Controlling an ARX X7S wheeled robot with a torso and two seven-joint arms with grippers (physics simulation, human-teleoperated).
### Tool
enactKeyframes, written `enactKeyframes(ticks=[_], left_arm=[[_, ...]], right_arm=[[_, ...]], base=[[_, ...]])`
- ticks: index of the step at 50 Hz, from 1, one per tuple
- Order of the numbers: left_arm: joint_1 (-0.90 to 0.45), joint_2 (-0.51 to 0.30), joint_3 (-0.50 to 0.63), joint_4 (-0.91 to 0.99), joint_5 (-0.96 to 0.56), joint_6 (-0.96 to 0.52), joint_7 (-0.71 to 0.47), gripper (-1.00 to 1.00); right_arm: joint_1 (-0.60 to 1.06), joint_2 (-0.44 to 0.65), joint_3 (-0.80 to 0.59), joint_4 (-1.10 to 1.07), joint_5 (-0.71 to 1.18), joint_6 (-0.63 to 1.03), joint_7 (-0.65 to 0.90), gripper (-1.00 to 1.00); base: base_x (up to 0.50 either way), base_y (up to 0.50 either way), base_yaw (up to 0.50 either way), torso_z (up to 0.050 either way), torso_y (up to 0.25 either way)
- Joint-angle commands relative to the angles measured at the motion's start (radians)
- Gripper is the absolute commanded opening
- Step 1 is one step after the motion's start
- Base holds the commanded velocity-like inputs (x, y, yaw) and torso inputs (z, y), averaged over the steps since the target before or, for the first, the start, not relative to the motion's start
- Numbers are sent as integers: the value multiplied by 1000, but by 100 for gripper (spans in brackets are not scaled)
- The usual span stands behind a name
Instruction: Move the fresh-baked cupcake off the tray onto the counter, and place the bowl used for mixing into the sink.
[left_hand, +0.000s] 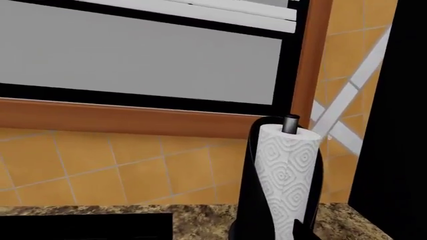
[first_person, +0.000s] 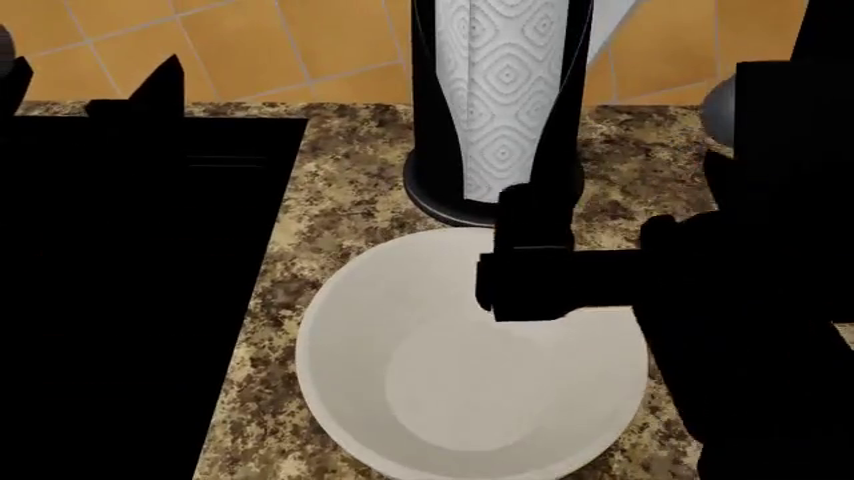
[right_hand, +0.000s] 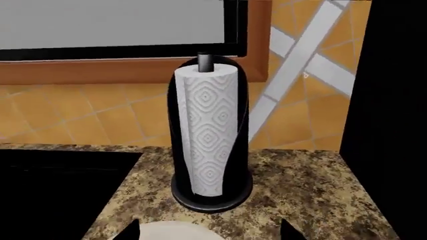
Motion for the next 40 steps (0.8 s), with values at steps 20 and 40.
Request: enactKeyframes(ticks=[20,40], left_arm=[[-2,-19,20,-14,-27,27,-20,100],[-1,-32,29,-17,-40,45,-38,100]], right_arm=[[125,433,-346,-12,928,-600,383,100],[161,363,-456,220,866,-542,237,100]], base=[[0,0,0,0,0],[0,0,0,0,0]])
